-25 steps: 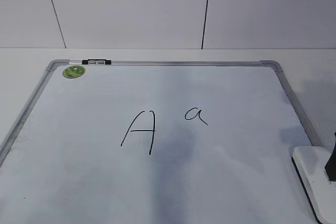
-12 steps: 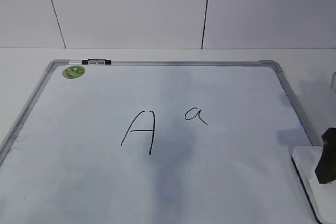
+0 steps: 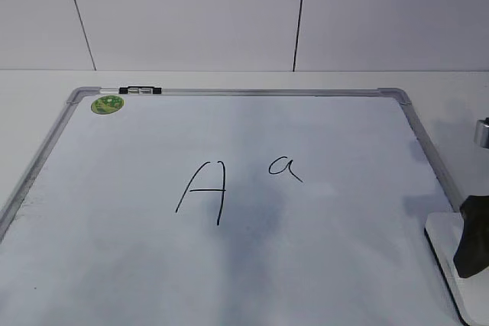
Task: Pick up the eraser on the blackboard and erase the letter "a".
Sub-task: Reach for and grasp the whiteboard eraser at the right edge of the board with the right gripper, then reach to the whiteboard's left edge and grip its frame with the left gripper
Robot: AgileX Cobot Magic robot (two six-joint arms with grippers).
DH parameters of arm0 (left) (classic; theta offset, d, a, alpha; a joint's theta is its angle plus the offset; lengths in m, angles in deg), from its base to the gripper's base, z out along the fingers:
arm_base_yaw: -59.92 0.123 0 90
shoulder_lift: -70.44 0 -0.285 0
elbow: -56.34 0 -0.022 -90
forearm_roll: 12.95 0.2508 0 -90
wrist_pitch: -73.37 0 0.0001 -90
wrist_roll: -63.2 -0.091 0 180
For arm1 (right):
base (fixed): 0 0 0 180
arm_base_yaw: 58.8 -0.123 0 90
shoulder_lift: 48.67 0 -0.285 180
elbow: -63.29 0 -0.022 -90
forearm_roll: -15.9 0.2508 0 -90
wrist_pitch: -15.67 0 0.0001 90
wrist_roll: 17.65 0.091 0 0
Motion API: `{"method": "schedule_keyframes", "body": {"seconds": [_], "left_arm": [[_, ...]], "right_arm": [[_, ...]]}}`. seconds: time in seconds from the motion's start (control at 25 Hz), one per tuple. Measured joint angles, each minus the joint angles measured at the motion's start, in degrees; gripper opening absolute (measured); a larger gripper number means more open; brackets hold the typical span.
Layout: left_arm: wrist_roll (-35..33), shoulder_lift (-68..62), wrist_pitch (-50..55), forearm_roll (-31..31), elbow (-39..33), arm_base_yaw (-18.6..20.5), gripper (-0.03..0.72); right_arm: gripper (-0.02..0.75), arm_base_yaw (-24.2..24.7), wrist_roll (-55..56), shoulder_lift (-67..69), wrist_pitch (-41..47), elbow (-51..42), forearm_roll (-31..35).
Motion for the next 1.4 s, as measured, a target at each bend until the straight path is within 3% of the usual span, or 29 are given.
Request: {"method": "schedule_keyframes", "body": {"seconds": [0.48,0.88,1.4], "left_arm": [[0.0,0.0,0.0,0.0,0.0,0.0,0.235],[0.0,0.0,0.0,0.0,0.0,0.0,0.236],[0.0,0.0,0.0,-0.2,0.0,0.0,0.236]], "right_arm": [[0.665,-0.3,0.1,1.9,-1.7,-1.5,-1.1],[0.655,-8.5,7.2,1.9,-2.6,-1.4,-7.8],[0.641,-8.7,14.0,1.9,-6.2,-1.4,-9.8]]}}
